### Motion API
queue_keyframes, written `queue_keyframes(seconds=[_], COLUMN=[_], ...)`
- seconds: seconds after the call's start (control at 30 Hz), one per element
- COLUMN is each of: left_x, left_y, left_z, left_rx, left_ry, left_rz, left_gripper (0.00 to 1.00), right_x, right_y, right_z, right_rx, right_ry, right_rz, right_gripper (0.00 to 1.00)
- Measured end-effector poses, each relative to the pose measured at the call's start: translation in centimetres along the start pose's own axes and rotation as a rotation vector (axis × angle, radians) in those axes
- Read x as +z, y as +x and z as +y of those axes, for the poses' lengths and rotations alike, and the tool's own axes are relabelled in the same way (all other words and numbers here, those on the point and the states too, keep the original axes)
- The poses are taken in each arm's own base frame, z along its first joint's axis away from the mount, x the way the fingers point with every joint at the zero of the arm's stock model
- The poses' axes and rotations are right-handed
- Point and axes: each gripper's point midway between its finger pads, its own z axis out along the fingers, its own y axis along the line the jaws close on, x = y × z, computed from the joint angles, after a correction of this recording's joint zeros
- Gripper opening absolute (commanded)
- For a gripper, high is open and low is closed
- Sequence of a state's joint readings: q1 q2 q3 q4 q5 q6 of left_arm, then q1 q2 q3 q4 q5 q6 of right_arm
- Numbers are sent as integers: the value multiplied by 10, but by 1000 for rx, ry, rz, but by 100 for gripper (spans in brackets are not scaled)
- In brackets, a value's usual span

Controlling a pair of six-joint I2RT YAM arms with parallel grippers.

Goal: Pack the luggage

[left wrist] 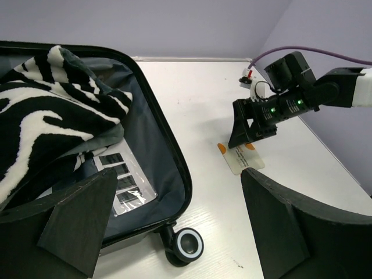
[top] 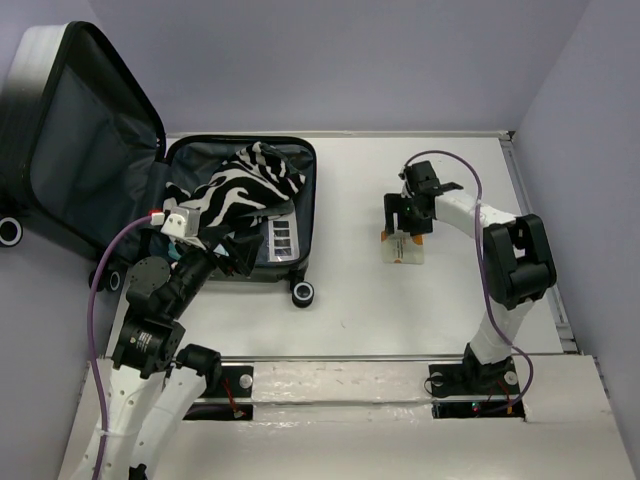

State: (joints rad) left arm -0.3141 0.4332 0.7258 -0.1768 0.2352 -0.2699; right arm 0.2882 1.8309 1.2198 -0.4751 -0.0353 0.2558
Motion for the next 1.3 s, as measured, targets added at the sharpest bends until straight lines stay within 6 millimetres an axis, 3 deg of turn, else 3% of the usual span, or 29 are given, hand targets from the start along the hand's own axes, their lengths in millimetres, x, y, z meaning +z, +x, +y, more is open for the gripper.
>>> queue_keyframes(seconds=[0.1, 0.27, 0.43, 0.6, 0.8, 0.9, 0.93, 1.0, 1.07, 1.3], left_x=[0, 0, 1, 3, 3, 3, 3, 3, 3, 3], left_y=[0, 0, 2, 4, 5, 5, 5, 5, 5, 5], left_z=[0, 0, -1, -2, -3, -3, -3, -4, -4, -4], left_rx=[0, 0, -1, -2, -3, -3, -3, -3, -2, -2], left_ry=[0, 0, 5, 12, 14, 15, 16, 18, 18, 17], left_rz=[0, 2, 8, 19, 22, 22, 23, 24, 24, 23], left_gripper=[99, 99, 99, 99, 99, 99, 99, 99, 99, 99], right_x=[-12, -19, 2, 10, 11, 11, 11, 9, 9, 9], right_y=[-15, -40, -24, -4, -3, -3, -2, 4, 9, 19], right_z=[15, 19, -7, -33, -35, -33, -32, -29, -26, -10], right_rx=[-75, -193, -254, -229, -217, -209, -200, -185, -178, -148], right_ry=[-73, -82, -28, -11, -3, -12, -16, -31, -35, -65], right_rz=[0, -19, 91, 192, 193, 180, 173, 167, 160, 151], right_gripper=[99, 100, 100, 100, 98, 84, 71, 65, 43, 7])
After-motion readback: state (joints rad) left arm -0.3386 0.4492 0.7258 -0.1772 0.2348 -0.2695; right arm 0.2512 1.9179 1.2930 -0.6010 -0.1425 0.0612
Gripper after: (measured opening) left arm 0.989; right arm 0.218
